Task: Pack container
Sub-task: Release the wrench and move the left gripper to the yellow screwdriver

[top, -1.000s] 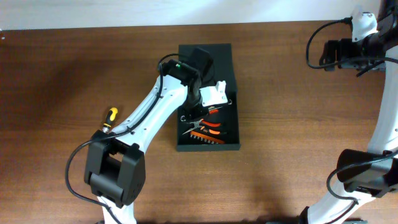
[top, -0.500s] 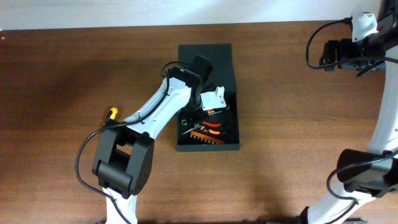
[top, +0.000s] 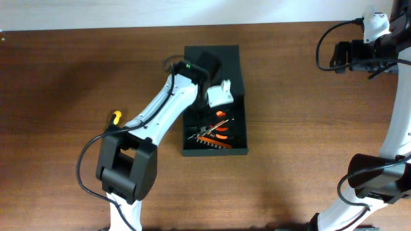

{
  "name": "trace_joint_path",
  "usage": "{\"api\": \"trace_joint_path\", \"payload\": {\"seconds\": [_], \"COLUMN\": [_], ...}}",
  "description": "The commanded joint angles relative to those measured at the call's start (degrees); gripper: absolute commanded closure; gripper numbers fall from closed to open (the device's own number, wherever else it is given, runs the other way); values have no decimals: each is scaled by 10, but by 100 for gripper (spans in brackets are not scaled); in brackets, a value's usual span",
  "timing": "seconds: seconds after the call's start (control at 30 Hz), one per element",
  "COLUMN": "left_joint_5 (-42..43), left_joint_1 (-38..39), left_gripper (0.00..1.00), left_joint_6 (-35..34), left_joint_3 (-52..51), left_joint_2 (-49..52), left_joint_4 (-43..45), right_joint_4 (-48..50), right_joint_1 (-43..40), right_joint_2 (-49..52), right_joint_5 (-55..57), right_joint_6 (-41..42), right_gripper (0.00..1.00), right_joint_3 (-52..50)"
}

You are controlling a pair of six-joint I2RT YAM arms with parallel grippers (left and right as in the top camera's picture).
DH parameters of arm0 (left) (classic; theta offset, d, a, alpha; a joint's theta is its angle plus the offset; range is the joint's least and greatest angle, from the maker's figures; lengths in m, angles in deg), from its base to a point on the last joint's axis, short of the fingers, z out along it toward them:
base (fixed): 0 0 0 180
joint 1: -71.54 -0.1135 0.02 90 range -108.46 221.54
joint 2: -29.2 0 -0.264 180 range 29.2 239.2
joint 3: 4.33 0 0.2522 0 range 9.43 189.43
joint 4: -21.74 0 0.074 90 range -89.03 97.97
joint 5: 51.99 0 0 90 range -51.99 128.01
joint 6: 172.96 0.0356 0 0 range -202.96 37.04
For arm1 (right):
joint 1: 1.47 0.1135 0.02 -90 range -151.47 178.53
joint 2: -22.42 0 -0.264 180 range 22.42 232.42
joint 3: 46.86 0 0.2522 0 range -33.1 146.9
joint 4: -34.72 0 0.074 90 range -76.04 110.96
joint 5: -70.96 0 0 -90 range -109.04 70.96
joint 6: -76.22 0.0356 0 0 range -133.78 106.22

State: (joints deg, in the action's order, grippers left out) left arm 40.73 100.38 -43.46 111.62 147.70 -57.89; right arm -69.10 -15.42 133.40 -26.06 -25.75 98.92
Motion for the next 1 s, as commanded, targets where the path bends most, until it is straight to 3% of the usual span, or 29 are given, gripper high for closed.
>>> {"api": "trace_joint_path", "payload": {"seconds": [0.0,0.23,0.47,0.7,0.83,0.97], "left_joint_5": [-86,-142,-139,-109,-56,-7], "left_joint_1": [-6,-90,-202,-316,-398,-450], "left_gripper": [0,1,1,1,1,1], "left_joint_6": [-67,-200,-209,-193,-157,-99], "left_joint_3": [91,142,133,-29,-186,-311], "left_joint_2": [-54,-134,-233,-379,-431,-421], "left_joint_4": [-40,-148,-220,-152,-51,57], "right_joint_4": [-1,0,3,3,3,3], "right_joint_1": [1,0,0,0,1,1], "right_joint_2": [1,1,1,1,1,1], "right_joint_5": [-7,-7,-7,-7,-7,-7], "right_joint_6": [5,5,5,5,5,5], "right_gripper": [1,1,1,1,1,1], "right_joint_3": [-2,-2,-2,-2,-2,-2]}}
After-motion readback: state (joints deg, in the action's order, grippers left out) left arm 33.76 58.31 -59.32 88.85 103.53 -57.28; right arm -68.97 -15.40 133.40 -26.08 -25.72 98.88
